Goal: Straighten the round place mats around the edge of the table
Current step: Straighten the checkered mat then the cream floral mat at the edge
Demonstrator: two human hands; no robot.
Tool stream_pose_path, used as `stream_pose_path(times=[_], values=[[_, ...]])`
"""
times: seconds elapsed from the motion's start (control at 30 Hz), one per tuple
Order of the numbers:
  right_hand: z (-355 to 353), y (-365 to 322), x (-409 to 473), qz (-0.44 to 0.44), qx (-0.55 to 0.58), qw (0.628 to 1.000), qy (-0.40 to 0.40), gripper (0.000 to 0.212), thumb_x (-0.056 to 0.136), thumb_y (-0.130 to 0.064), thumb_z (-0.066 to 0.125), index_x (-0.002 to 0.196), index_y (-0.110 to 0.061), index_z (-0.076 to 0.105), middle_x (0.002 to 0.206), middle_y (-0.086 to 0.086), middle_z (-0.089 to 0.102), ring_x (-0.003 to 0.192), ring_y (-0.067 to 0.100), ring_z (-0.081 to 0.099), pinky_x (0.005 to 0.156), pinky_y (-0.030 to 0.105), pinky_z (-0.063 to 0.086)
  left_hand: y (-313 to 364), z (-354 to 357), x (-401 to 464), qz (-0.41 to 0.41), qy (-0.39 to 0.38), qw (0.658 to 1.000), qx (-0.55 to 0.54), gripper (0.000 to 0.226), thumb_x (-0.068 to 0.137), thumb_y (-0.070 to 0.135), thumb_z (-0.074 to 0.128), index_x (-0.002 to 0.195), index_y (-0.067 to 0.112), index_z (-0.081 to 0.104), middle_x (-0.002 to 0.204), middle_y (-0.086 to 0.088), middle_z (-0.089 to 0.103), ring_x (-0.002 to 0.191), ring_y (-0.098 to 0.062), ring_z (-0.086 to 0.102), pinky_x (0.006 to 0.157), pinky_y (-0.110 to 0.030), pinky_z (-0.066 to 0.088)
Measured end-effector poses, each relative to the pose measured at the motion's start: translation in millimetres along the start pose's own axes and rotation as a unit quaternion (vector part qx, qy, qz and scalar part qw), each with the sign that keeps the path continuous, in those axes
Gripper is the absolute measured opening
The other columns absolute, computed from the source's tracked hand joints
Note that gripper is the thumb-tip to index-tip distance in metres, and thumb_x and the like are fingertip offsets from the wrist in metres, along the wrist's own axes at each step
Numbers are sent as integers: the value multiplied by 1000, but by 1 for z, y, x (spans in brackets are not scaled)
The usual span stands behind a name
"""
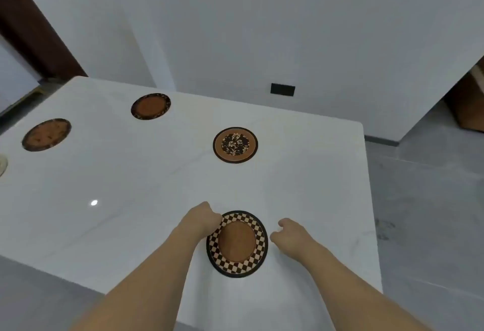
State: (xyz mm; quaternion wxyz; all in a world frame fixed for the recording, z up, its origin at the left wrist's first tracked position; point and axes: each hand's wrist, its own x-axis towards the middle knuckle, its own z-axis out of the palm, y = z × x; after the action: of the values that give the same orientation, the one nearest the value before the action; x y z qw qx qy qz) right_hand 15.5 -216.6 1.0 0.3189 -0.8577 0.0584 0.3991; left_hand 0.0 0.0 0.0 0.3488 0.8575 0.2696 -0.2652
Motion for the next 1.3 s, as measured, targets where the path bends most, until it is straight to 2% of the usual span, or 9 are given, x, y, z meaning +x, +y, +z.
stream_pose_path(times=[0.07, 0.13, 0.17, 0.23, 0.4, 0.73, 0.97, 1.13, 1.3], values=[[11, 0, 13, 19, 26, 999, 5, 44, 94, -20, 46, 135, -6, 42, 138, 11, 46, 123, 23, 47, 85, 22, 35, -6, 8, 17, -15, 8, 1000, -22, 33, 86, 12, 49, 57, 18, 35, 61, 5, 39, 54, -8, 37, 51, -23, 29], [26, 1, 23, 40, 48, 998, 19, 8, 88, -15, 47, 93, -13, 53, 98, 5, 55, 84, 17, 54, 64, 21, 36, -11, 14, 27, -39, 1, 999, -31, 34, 80, 7, 50, 53, 15, 32, 54, 1, 38, 49, -12, 35, 46, -24, 26], [34, 2, 29, 49, 67, 996, 34, 13, 85, -13, 47, 73, -16, 44, 79, 0, 48, 66, 13, 46, 54, 21, 31, -14, 17, 30, -45, 8, 998, -37, 31, 78, 6, 49, 53, 14, 32, 54, 1, 38, 49, -13, 35, 46, -24, 26], [46, 0, 34, 63, 96, 991, 64, 28, 81, -12, 46, 62, -21, 26, 65, -5, 35, 53, 10, 34, 45, 22, 24, -20, 22, 34, -44, 20, 998, -37, 30, 76, 3, 48, 54, 14, 31, 54, 0, 38, 48, -14, 34, 46, -23, 25], [63, -4, 34, 77, 97, 988, 95, 29, 79, -10, 48, 58, -16, 29, 55, -2, 37, 47, 12, 35, 43, 22, 25, -42, 22, 34, -28, 9, 997, -72, 22, 83, 4, 51, 64, 11, 41, 61, -1, 43, 56, -14, 40, 49, -24, 31], [118, -57, 31, 18, 54, 998, 11, 28, 88, -14, 51, 62, -15, 40, 62, 3, 49, 59, 18, 45, 61, 30, 39, -121, -49, 24, -26, 12, 988, -151, 22, 87, 9, 57, 67, 13, 49, 67, -1, 53, 60, -14, 46, 54, -24, 37], [171, -98, 36, -40, -26, 999, -23, 27, 89, -18, 48, 63, -18, 40, 63, 0, 52, 59, 16, 48, 54, 26, 38, -181, -93, 22, -40, 35, 987, -150, 20, 87, 14, 62, 67, 14, 57, 75, -5, 62, 68, -17, 55, 67, -31, 47], [193, -105, 41, -60, -74, 995, -11, 26, 90, -17, 48, 64, -16, 43, 64, -1, 52, 56, 12, 47, 49, 23, 36, -209, -95, 25, -39, 52, 987, -147, 19, 83, 12, 66, 67, 15, 55, 71, -1, 59, 62, -13, 52, 57, -25, 42], [199, -106, 45, -40, -77, 996, -6, 17, 88, -15, 48, 72, -11, 48, 75, 6, 59, 69, 21, 56, 64, 31, 46, -224, -87, 28, -28, 65, 989, -132, 16, 80, 15, 67, 69, 15, 56, 69, 2, 59, 64, -12, 52, 57, -24, 40]])
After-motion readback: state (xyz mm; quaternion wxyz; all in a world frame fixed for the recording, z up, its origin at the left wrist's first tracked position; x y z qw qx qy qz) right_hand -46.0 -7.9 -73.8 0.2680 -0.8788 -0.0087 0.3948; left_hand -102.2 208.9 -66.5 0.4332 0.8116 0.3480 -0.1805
